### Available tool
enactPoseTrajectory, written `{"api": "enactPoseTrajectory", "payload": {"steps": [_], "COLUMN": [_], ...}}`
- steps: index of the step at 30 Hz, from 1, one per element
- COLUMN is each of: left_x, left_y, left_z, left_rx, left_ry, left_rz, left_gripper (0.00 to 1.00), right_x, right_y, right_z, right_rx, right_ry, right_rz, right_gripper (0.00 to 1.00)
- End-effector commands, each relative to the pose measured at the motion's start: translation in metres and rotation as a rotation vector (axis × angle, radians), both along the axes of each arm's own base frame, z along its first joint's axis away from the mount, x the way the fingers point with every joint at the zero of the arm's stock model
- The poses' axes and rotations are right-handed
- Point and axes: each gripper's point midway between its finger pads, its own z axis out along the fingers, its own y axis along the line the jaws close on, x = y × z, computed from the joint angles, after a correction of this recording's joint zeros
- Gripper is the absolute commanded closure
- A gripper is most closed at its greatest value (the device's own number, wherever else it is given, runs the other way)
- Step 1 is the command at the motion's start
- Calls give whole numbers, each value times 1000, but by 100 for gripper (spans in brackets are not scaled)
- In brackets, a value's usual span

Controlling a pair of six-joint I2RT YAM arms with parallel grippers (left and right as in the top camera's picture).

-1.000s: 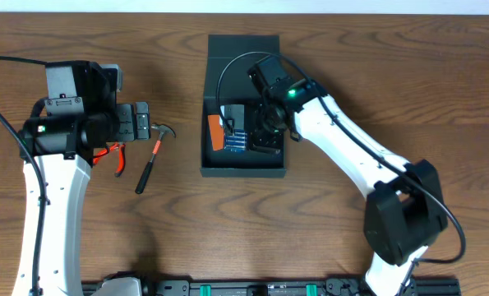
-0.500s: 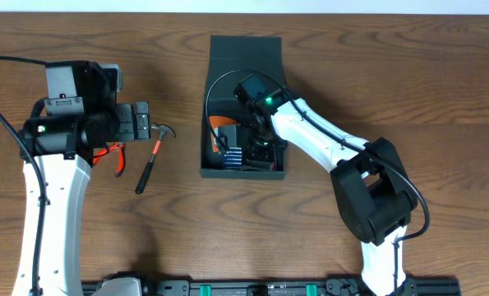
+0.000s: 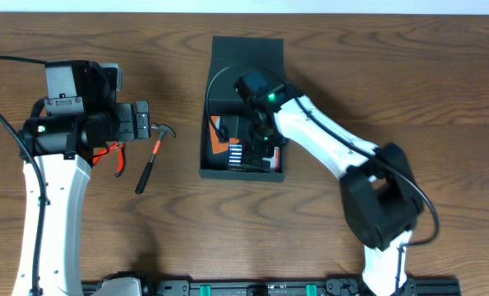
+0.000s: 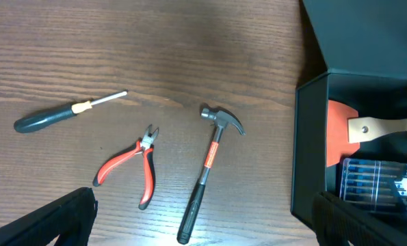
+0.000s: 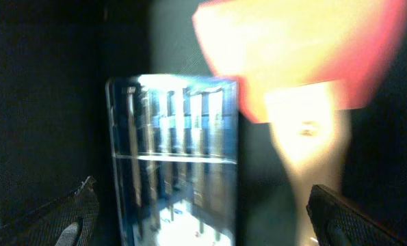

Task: Pack container
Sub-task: 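Open the right gripper and withdraw it from the box, then grasp the claw hammer by its handle with the left gripper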

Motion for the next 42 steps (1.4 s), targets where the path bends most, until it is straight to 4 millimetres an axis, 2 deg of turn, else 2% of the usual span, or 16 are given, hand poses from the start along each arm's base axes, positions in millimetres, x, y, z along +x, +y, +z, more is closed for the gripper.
{"api": "enactPoseTrajectory", "payload": {"steps": [1,4,7,9,12,14,17,20,25,28,31,36,39,42], "left_x": [0,-1,-4,-9,-20,-25,-26,-24,-6,6,15,27,30,30], "left_y": [-3,-4,-4,-6,-10,-16,-27,-35,-27,-27,-28,-28,-28,-20], "left_z": [-4,-4,-7,-14,-35,-50,-76,-101,-140,-159,-175,-200,-214,-226], "left_rx": [-9,-10,-12,-14,-16,-8,28,65,138,147,149,149,156,199], "left_ry": [11,14,32,68,160,230,322,389,449,450,449,450,459,487], "left_rz": [-16,-16,-16,-20,-40,-79,-205,-311,-310,-340,-342,-342,-367,-359], "left_gripper": [2,1,2,1,1,2,1,1,1,1,0,8,26,35], "right_x": [9,15,33,53,82,96,107,106,92,85,83,85,86,84], "right_y": [15,6,-21,-50,-98,-131,-174,-198,-211,-211,-211,-211,-212,-212], "right_z": [74,100,125,140,150,148,130,99,42,15,-1,-9,-8,-9], "right_rx": [115,116,106,116,175,232,296,320,235,182,153,150,152,147], "right_ry": [-134,-209,-287,-327,-316,-255,-110,41,219,272,308,318,316,320], "right_rz": [-26,-71,-213,-386,-695,-931,-1215,-1376,-1454,-1463,-1482,-1498,-1499,-1500], "right_gripper": [1,1,1,1,1,1,1,1,1,1,1,1,1,1]}}
